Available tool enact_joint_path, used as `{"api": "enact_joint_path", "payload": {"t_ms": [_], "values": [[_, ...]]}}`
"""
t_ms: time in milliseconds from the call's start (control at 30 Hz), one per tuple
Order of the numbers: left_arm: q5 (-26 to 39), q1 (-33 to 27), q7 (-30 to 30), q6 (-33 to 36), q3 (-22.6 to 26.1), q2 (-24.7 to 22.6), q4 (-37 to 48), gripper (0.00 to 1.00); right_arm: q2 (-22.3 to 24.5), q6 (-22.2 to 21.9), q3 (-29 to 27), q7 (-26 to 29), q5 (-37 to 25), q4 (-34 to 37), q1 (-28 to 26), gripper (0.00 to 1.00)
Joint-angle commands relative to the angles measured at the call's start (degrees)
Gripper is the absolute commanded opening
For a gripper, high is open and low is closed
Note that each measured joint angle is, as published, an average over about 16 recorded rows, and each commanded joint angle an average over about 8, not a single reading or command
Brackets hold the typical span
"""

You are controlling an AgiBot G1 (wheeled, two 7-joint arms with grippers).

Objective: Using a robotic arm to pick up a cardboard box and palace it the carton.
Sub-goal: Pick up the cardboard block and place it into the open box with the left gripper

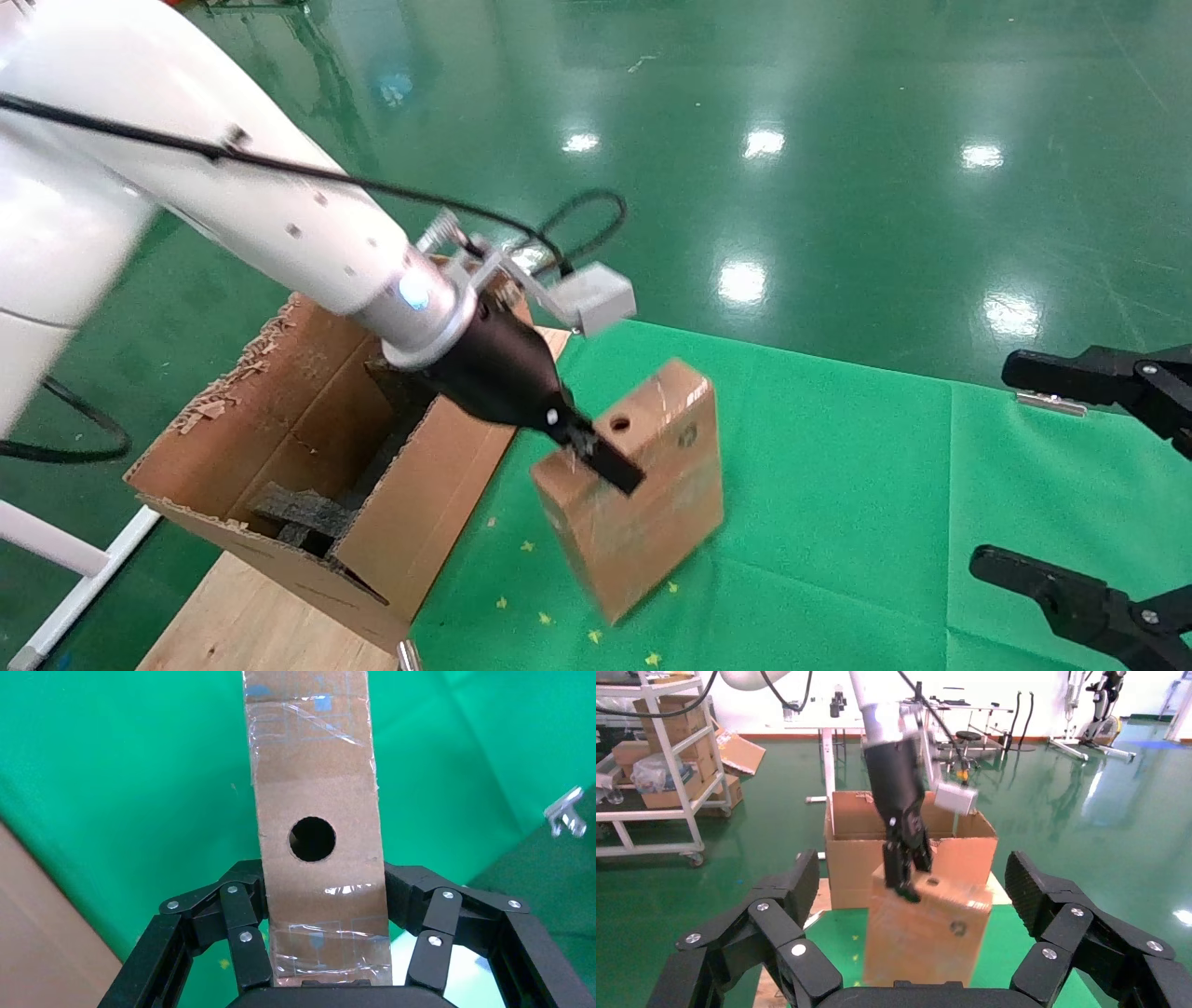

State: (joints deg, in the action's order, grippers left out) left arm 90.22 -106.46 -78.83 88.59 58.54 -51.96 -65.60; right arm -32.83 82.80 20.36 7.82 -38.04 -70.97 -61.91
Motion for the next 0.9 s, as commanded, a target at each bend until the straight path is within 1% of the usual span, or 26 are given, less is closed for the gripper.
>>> {"api": "enact_joint_path", "payload": {"t_ms": [33, 200, 400, 533, 667, 900], "values": [[-0.6, -0.7, 0.2, -0.2, -0.4, 0.6, -0.5, 0.0, 0.0, 0.0, 0.0, 0.0, 0.0, 0.0, 0.0, 1.0], [-2.5, -4.6, 2.2, -1.0, -3.4, 3.8, 1.8, 0.0, 0.0, 0.0, 0.0, 0.0, 0.0, 0.0, 0.0, 1.0], [-2.3, -11.5, 6.9, -1.3, -6.5, 7.6, 9.4, 0.0, 0.0, 0.0, 0.0, 0.0, 0.0, 0.0, 0.0, 1.0], [0.1, -15.9, 11.2, -1.6, -7.2, 9.9, 16.6, 0.0, 0.0, 0.0, 0.0, 0.0, 0.0, 0.0, 0.0, 1.0], [3.7, -19.4, 16.1, -2.3, -6.8, 11.9, 23.9, 0.0, 0.0, 0.0, 0.0, 0.0, 0.0, 0.0, 0.0, 1.0], [9.4, -22.6, 24.9, -4.1, -5.1, 14.4, 35.6, 0.0, 0.0, 0.0, 0.0, 0.0, 0.0, 0.0, 0.0, 1.0]]}}
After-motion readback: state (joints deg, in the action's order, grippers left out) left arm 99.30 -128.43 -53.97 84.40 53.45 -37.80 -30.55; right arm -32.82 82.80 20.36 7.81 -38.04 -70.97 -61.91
